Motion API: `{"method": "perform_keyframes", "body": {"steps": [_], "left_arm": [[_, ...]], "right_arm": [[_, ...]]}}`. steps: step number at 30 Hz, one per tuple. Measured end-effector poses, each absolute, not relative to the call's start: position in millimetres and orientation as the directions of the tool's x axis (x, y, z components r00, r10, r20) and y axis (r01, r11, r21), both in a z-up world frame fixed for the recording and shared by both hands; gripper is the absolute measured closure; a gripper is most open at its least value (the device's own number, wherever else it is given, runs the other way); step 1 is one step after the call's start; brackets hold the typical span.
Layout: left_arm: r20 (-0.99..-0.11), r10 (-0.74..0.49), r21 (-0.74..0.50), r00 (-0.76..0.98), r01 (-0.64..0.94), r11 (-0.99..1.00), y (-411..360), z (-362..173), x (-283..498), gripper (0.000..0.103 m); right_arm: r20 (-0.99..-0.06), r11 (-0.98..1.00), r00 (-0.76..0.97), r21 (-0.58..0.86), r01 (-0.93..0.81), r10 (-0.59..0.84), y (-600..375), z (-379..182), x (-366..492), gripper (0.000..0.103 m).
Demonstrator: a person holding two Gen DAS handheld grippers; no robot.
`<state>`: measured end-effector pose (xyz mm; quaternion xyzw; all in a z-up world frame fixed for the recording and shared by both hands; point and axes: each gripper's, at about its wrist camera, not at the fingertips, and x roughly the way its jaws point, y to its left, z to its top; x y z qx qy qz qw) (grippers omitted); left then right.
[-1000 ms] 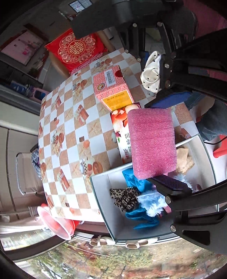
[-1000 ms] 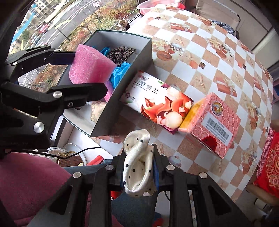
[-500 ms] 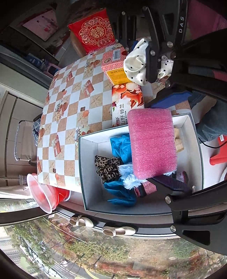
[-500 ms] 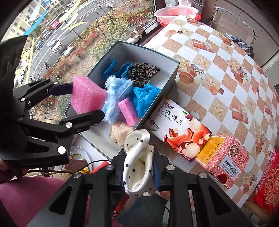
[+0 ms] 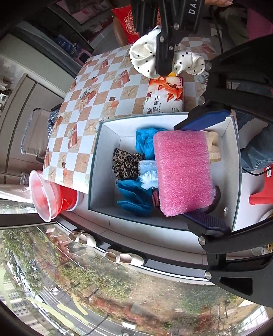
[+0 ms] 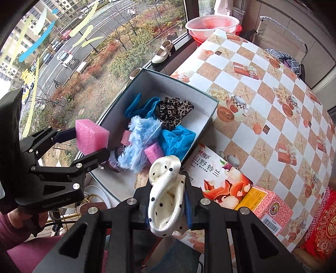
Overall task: Organize soft objects
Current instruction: 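Carry the pink sponge and polka-dot cloth with both tools over the white box, then open both tools to drop the sponge and polka-dot cloth into the box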
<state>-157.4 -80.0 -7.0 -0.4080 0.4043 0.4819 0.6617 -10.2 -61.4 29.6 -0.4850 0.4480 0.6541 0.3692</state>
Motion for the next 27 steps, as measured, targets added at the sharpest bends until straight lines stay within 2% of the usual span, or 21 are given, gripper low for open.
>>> {"method": "perform_keyframes", "body": {"steps": [13, 27], "left_arm": [[-0.959, 0.248, -0.108, 0.135, -0.987, 0.12, -91, -39, -180, 0.029], [-0.964, 0.232, -0.103, 0.129, -0.987, 0.121, -82, -48, -182, 0.029]], "right_arm": [[-0.966, -0.42, -0.257, 0.25, -0.873, -0.041, -60, 5, -56, 0.079], [-0.971, -0.442, -0.234, 0.23, -0.867, -0.047, -54, -1, -73, 0.079]]}}
